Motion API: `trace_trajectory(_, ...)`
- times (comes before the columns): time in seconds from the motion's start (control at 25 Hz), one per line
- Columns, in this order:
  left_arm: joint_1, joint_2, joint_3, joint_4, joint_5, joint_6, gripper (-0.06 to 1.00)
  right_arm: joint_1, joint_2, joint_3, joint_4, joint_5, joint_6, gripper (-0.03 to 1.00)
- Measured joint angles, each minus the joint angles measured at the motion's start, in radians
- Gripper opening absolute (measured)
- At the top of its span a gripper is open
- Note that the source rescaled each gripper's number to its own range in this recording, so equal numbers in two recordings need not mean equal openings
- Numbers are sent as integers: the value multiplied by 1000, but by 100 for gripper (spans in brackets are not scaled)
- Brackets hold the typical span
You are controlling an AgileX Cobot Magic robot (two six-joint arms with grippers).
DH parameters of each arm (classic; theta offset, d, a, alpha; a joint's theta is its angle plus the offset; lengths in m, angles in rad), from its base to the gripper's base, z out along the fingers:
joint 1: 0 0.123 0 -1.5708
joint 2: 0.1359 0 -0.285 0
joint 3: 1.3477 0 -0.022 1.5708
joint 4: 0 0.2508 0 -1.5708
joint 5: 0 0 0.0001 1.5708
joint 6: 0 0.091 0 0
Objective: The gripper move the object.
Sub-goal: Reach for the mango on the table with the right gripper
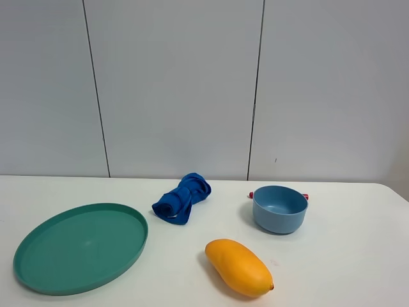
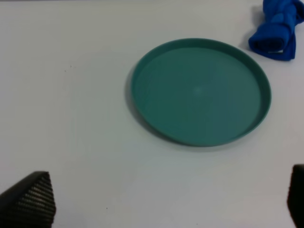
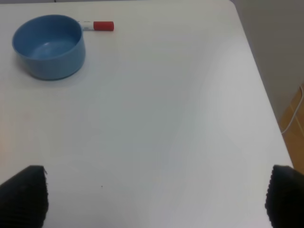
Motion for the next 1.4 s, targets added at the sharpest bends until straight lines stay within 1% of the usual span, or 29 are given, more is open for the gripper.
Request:
trace_trajectory(0.16, 0, 0, 0, 0, 0, 0, 100, 0, 0, 0, 29, 0, -5, 77)
trace_trajectory(0.4, 0, 0, 0, 0, 0, 0, 100, 0, 6, 0, 82, -1, -26, 74)
trace_trajectory(0.52, 0, 0, 0, 0, 0, 0, 100, 0, 74, -3, 132, -1, -69, 73)
trace_trajectory(0.6, 0, 0, 0, 0, 0, 0, 100, 0, 147, -31, 158, -9, -115, 73)
trace_trajectory(0.76, 0, 0, 0, 0, 0, 0, 100, 0, 311, -151, 204, -20, -183, 73)
trace_trajectory(0.92, 0, 0, 0, 0, 0, 0, 100, 0, 496, -313, 295, -12, -199, 73)
trace_trajectory(1.08, 0, 0, 0, 0, 0, 0, 100, 0, 682, -471, 377, 30, -200, 73)
trace_trajectory(1.24, 0, 0, 0, 0, 0, 0, 100, 0, 852, -622, 405, 88, -200, 73)
trace_trajectory(1.4, 0, 0, 0, 0, 0, 0, 100, 0, 998, -761, 407, 131, -203, 73)
